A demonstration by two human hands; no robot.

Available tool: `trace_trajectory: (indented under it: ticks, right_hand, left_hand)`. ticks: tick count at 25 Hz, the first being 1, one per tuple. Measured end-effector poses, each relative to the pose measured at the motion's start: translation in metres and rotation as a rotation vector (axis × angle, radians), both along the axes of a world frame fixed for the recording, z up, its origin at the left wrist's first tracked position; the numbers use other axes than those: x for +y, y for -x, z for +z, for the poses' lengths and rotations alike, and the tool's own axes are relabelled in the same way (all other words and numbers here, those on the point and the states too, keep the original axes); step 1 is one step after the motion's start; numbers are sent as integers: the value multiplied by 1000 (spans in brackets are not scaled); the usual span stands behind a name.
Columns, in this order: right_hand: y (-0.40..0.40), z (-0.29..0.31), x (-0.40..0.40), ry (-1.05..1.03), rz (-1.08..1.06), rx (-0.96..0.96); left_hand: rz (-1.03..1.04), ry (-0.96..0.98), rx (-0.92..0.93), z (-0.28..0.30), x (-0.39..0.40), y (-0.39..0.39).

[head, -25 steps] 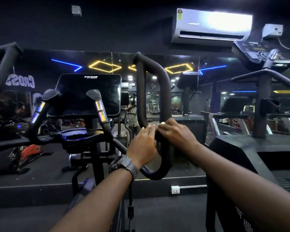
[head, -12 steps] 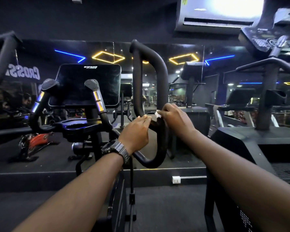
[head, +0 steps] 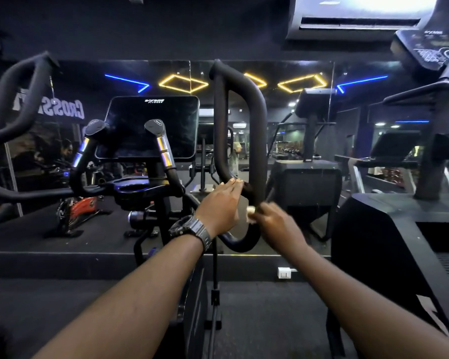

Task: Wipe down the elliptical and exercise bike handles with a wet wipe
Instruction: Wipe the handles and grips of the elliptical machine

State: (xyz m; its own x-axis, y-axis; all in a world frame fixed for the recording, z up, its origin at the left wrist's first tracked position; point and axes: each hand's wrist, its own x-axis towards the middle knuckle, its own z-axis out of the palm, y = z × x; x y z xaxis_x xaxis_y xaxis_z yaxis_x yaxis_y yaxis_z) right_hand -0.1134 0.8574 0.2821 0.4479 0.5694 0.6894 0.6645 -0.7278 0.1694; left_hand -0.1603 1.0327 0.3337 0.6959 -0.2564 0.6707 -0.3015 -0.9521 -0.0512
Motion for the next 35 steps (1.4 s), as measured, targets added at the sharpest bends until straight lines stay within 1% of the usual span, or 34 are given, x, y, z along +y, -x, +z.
trace_trajectory:
  ticks: [1,2,3,5,6,8,10,11,13,15,17,19,21,22,24,26,29,31,33,35]
  right_hand:
    - [8,-17,-3,87,19,0]
    - [12,-19,-4,128,16,39]
    - [13,-8,-4,61,-10,107]
    - [4,14,-3,-110,-70,61]
    - [4,13,1,-94,-85,12]
    - [9,-10,5,108,-44,-18]
    - [11,-35,7,284,-49,-92]
    - [10,-34,10,314,-71,-123]
    - [8,-21,19,288,-123,-187]
    - [9,-20,36,331,-166,-198]
    - [12,-33,55,415,-207,-112]
    - [10,-44,75,427,-275,-5]
    - [1,-49,93,393,-351,43]
    - [-4,-48,102,383,-385,76]
    - [-19,-46,121,361,-442,149]
    - [-41,-37,135,296,-460,261]
    - [-68,-19,142,194,-444,403]
    - [-70,-12,135,227,-432,425]
    - [-60,-12,125,318,-437,376]
    - [-55,-15,121,349,-427,362]
  left_hand:
    - [-8,26,10,-4,-1,0]
    - [-22,69,28,-8,-3,1]
    - [-35,128,59,-14,-6,3]
    - [-31,240,138,-31,-13,2]
    - [-22,291,192,-42,-14,0]
    - [7,364,320,-66,-11,-5]
    - [28,368,442,-90,-5,-9]
    - [19,350,492,-101,-2,-10]
    - [-13,335,557,-114,0,-10]
    - [-29,333,565,-122,5,-17]
    - [-21,310,558,-126,14,-29]
    - [-16,272,582,-134,28,-44]
    - [-14,217,602,-143,42,-56]
    - [-20,229,617,-148,52,-62]
    - [-26,262,579,-153,67,-73]
    - [-23,263,541,-155,80,-84]
    - [-78,352,505,-162,94,-101]
    - [-79,386,479,-159,100,-106]
    - [-55,402,478,-153,102,-107]
    - [-30,390,443,-143,104,-108]
